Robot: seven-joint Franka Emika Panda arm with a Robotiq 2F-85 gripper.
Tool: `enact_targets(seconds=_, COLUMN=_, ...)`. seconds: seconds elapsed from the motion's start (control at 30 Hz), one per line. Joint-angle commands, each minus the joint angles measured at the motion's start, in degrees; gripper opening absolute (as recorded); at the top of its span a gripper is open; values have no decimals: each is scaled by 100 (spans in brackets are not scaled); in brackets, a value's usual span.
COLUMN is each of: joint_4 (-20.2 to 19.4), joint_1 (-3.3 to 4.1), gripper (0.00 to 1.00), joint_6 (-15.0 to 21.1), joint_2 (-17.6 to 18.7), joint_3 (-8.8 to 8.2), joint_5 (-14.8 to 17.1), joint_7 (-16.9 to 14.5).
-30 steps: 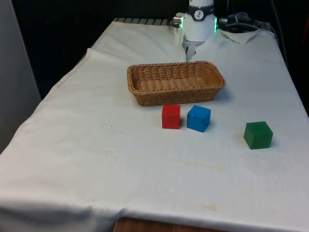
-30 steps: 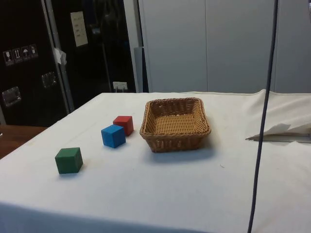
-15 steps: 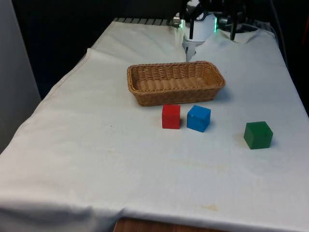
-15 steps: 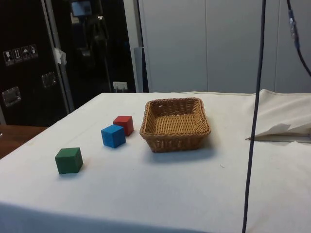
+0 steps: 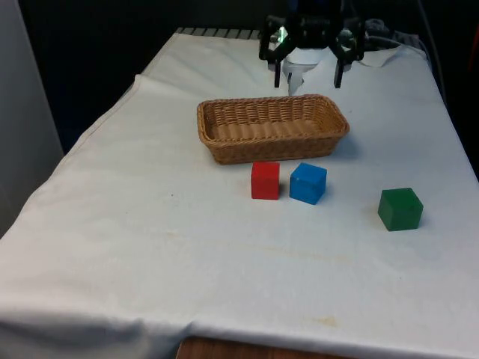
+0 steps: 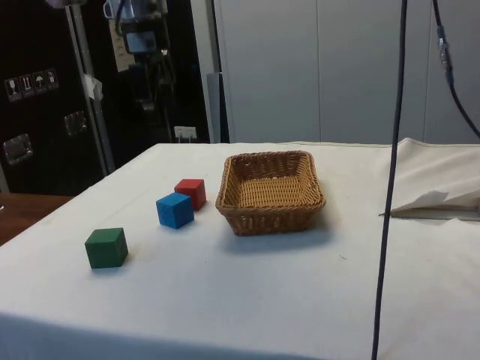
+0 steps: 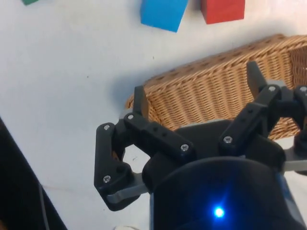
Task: Pick up exactly two blocks and place them into the basket.
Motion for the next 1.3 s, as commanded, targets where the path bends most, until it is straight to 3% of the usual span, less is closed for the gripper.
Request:
enact_targets(seconds=0.0, joint_4=-52, joint_1=-29, gripper=100, joint_6=138, joint_2=23, joint_3=11, joint_5=57, joint_7=-103)
enact_targets(seconds=0.13, joint_4=-143, joint_1=-57, gripper=100, joint_6=338, joint_2=103, joint_3=-34, joint_5=115, joint_7=-258)
enact_targets(seconds=0.17, joint_4=-126, joint_1=-17, gripper=100, joint_6=252, joint_2=86, joint_3=-57, joint_5=52, joint_7=-195)
enact_targets(seconds=0.2, joint_4=-166, joint_1=-69, gripper=100, joint_6=384, joint_2=132, joint_3=-40, joint_5=132, joint_7=-298)
enact_targets(seconds=0.3, joint_4=-206, joint_1=-115, gripper=100, joint_6=556, joint_2=275, joint_3=-120, joint_5=269, joint_7=-487)
enact_targets(seconds=0.47, joint_4=-223, joint_1=-132, gripper=100, joint_6=751, joint_2=510, joint_3=-275, joint_5=573, joint_7=-745)
enact_targets(seconds=0.5, joint_4=-201, joint_1=-86, gripper=100, joint_6=670, joint_2=481, joint_3=-298, joint_5=493, joint_7=-688)
enact_targets(seconds=0.53, joint_4=-223, joint_1=-143, gripper=100, joint_6=779, joint_2=550, joint_3=-292, joint_5=613, joint_7=-779)
enact_targets(seconds=0.7, joint_4=-223, joint_1=-155, gripper=100, joint_6=900, joint_2=768, joint_3=-395, joint_5=859, joint_7=-922)
enact_targets(seconds=0.73, joint_4=-206, joint_1=-126, gripper=100, joint_6=837, joint_2=745, joint_3=-424, joint_5=808, joint_7=-900)
enact_targets(seconds=1.27, joint_4=-183, joint_1=-143, gripper=100, joint_6=1083, joint_2=1134, joint_3=-401, joint_5=974, joint_7=-848)
